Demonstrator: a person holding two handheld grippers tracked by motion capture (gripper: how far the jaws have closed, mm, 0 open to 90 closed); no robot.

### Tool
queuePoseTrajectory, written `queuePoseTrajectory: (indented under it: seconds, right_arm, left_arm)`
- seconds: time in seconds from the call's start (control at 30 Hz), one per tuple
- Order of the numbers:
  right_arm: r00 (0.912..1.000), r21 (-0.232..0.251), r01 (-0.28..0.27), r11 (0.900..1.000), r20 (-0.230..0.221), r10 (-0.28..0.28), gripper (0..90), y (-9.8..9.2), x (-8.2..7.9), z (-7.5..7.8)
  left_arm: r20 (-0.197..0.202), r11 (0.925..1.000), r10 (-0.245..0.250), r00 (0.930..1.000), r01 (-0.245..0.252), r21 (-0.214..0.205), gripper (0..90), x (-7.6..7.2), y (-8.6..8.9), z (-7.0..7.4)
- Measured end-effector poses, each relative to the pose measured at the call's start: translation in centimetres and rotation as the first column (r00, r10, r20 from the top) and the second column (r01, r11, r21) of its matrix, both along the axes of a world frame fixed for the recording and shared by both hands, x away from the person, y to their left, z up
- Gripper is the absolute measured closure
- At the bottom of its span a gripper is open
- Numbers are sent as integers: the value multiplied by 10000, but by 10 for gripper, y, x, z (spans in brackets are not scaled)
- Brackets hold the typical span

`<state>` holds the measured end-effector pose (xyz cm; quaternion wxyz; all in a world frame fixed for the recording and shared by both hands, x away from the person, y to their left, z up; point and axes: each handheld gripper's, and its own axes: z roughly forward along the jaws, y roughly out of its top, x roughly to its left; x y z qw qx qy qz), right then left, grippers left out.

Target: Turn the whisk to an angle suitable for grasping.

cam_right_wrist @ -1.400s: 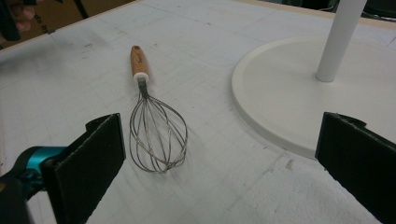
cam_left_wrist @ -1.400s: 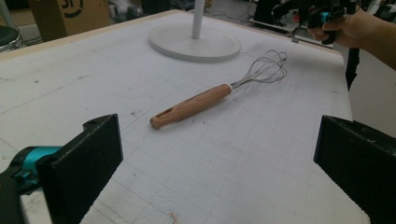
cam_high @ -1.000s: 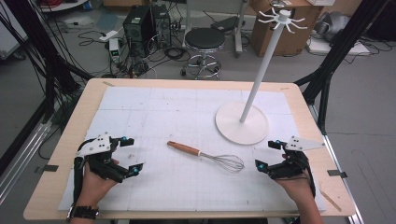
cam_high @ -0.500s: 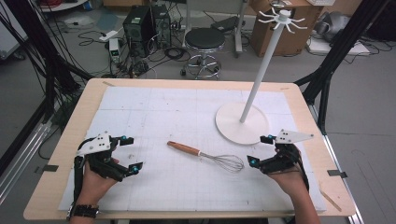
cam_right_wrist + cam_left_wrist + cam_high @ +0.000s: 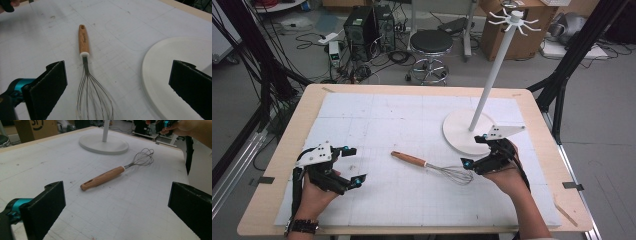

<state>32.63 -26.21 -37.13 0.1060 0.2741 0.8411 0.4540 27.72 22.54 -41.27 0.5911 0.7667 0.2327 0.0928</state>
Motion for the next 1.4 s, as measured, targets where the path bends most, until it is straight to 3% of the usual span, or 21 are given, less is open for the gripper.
queuePoseTrajectory:
  seconds: [0.57, 1.03, 1.4]
  right_arm:
    - [9965, -815, -739, 9939, -439, 705, 4, 44, 20, 3]
    - [9876, -1643, -1464, 9755, -806, 1346, 4, 90, 42, 10]
    - [9790, -2190, -1861, 9578, -1242, 1618, 12, 120, 54, -4]
  left_arm:
    - [40, 10000, 18, 10000, -18, 46, 18, 1, 3, -1]
    - [39, 9998, 117, 9999, -118, 127, 17, 1, 3, -1]
    - [40, 9996, 135, 9999, -136, 230, 17, 2, 3, -2]
